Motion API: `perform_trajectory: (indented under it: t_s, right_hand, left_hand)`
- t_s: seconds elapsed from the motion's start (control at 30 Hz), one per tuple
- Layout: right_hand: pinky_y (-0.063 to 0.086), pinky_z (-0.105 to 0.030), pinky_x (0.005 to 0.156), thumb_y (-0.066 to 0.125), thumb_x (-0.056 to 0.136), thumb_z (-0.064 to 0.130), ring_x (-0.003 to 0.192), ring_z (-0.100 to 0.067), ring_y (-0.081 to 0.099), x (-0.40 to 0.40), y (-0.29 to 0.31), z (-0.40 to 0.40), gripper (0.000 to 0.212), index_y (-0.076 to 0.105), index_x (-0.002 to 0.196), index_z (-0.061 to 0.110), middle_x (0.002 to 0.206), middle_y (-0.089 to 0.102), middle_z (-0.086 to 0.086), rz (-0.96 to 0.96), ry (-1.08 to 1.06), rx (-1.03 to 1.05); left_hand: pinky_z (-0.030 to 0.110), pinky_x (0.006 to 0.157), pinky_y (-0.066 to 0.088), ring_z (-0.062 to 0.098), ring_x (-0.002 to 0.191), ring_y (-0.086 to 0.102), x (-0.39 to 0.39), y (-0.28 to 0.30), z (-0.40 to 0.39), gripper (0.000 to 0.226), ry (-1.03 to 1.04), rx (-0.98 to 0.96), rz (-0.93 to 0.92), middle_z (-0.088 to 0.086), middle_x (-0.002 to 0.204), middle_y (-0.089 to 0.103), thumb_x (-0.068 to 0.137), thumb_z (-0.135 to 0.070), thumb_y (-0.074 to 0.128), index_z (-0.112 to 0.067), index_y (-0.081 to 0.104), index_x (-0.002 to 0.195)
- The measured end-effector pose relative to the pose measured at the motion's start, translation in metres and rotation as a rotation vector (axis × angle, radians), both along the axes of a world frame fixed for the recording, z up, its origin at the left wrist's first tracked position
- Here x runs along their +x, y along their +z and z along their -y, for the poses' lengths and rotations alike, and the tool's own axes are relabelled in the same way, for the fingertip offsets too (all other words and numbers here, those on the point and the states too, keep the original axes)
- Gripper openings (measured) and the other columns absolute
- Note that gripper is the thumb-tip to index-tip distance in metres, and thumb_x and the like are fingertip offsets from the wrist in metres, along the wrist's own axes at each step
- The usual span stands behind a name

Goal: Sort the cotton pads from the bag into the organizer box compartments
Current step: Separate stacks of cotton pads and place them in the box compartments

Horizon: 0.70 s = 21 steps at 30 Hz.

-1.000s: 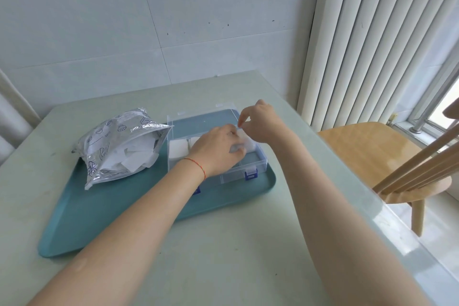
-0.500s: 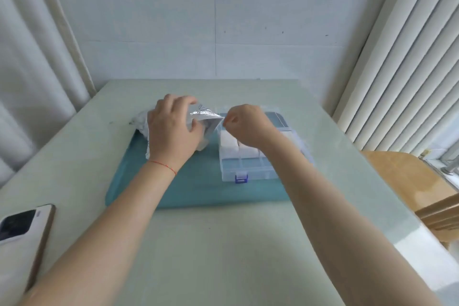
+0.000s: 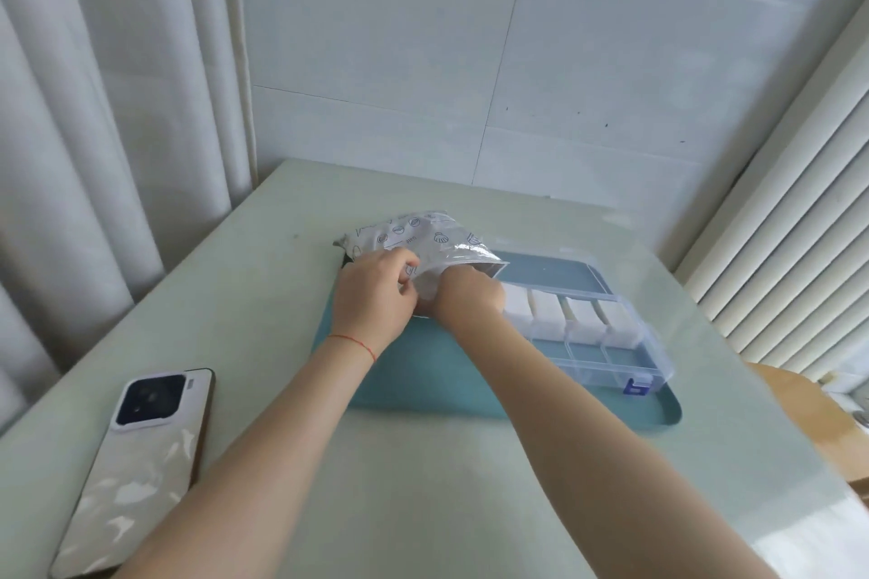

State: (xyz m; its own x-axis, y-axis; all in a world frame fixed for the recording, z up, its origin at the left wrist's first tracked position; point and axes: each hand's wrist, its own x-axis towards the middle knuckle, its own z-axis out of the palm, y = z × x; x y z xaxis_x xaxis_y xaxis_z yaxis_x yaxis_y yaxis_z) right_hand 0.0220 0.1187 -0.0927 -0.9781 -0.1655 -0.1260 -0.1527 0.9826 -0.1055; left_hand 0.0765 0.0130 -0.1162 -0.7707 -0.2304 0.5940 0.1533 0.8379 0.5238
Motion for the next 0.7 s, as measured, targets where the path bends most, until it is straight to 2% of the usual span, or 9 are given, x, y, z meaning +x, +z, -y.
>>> perform_trajectory:
  t_s: [0.07, 0.13, 0.23, 0.27, 0.33, 0.43, 0.5, 0.63, 0.7]
  right_hand:
    - [0.047, -0.026, 0.057, 0.057, 0.09, 0.024, 0.09, -0.024, 0.067, 0.003, 0.002, 0.003, 0.012, 0.059, 0.097, 0.015, 0.098, 0.064, 0.0, -0.053, 0.044, 0.074]
    - [0.037, -0.028, 0.046, 0.056, 0.091, 0.009, 0.099, -0.026, 0.066, 0.005, 0.004, 0.001, 0.019, 0.062, 0.109, 0.013, 0.111, 0.064, -0.003, -0.101, 0.093, 0.172]
    - [0.055, -0.033, 0.066, 0.056, 0.087, -0.002, 0.1, -0.029, 0.066, 0.011, 0.009, -0.002, 0.028, 0.063, 0.112, 0.01, 0.112, 0.065, -0.006, -0.186, 0.132, 0.22]
    - [0.054, -0.031, 0.073, 0.055, 0.087, -0.003, 0.1, -0.028, 0.066, 0.012, 0.011, -0.004, 0.027, 0.064, 0.11, 0.01, 0.111, 0.065, -0.006, -0.205, 0.142, 0.206]
    - [0.045, -0.028, 0.072, 0.051, 0.091, 0.0, 0.099, -0.027, 0.063, 0.013, 0.018, -0.012, 0.021, 0.063, 0.104, 0.011, 0.11, 0.064, -0.006, -0.233, 0.15, 0.143]
    - [0.037, -0.028, 0.064, 0.047, 0.093, 0.011, 0.082, -0.028, 0.053, 0.015, 0.032, -0.032, 0.012, 0.056, 0.085, 0.012, 0.096, 0.06, -0.007, -0.222, 0.133, -0.056]
    - [0.035, -0.028, 0.055, 0.048, 0.092, 0.016, 0.074, -0.026, 0.05, 0.017, 0.038, -0.047, 0.017, 0.055, 0.081, 0.007, 0.081, 0.055, -0.006, -0.12, 0.143, -0.25]
    - [0.038, -0.02, 0.046, 0.055, 0.093, 0.02, 0.049, -0.014, 0.05, 0.032, 0.05, -0.076, 0.017, 0.063, 0.087, 0.006, 0.071, 0.064, -0.006, 0.082, 0.124, -0.661]
    - [0.042, -0.023, 0.049, 0.061, 0.092, 0.019, 0.047, -0.015, 0.053, 0.037, 0.05, -0.091, 0.015, 0.067, 0.093, 0.005, 0.066, 0.068, -0.003, 0.115, 0.133, -0.801]
  left_hand:
    - [0.032, 0.067, 0.048, 0.025, 0.074, 0.059, 0.0, -0.002, 0.0, 0.025, 0.016, 0.085, 0.019, 0.001, 0.08, 0.067, 0.076, 0.001, 0.063, -0.014, 0.071, 0.095]
    - [0.031, 0.067, 0.047, 0.021, 0.076, 0.057, -0.001, -0.001, -0.003, 0.025, 0.016, 0.144, 0.022, 0.001, 0.084, 0.066, 0.08, 0.0, 0.061, -0.014, 0.071, 0.097]
    - [0.031, 0.068, 0.047, 0.017, 0.074, 0.052, -0.001, 0.001, -0.004, 0.025, -0.003, 0.181, 0.006, -0.001, 0.083, 0.065, 0.08, 0.0, 0.061, -0.014, 0.071, 0.097]
    - [0.03, 0.068, 0.046, 0.016, 0.073, 0.051, -0.001, 0.001, -0.003, 0.025, -0.006, 0.192, 0.008, -0.001, 0.083, 0.064, 0.08, 0.0, 0.061, -0.014, 0.072, 0.097]
    - [0.028, 0.066, 0.042, 0.015, 0.072, 0.05, -0.002, 0.002, -0.001, 0.024, -0.008, 0.201, 0.025, -0.002, 0.083, 0.063, 0.081, -0.001, 0.061, -0.014, 0.071, 0.099]
    - [0.027, 0.067, 0.041, 0.015, 0.075, 0.052, -0.002, 0.002, -0.002, 0.026, -0.013, 0.198, 0.067, -0.005, 0.084, 0.06, 0.083, -0.005, 0.061, -0.016, 0.069, 0.105]
    - [0.029, 0.07, 0.045, 0.017, 0.08, 0.053, -0.001, 0.003, -0.005, 0.026, -0.025, 0.216, 0.093, -0.004, 0.088, 0.06, 0.084, -0.008, 0.061, -0.016, 0.068, 0.108]
    - [0.026, 0.07, 0.042, 0.017, 0.08, 0.054, 0.012, 0.018, -0.017, 0.019, -0.042, 0.297, 0.042, -0.008, 0.084, 0.058, 0.083, -0.012, 0.062, -0.019, 0.068, 0.1]
    - [0.023, 0.064, 0.043, 0.014, 0.073, 0.059, 0.018, 0.028, -0.027, 0.01, -0.09, 0.413, 0.07, -0.01, 0.077, 0.062, 0.086, -0.016, 0.061, -0.023, 0.066, 0.091]
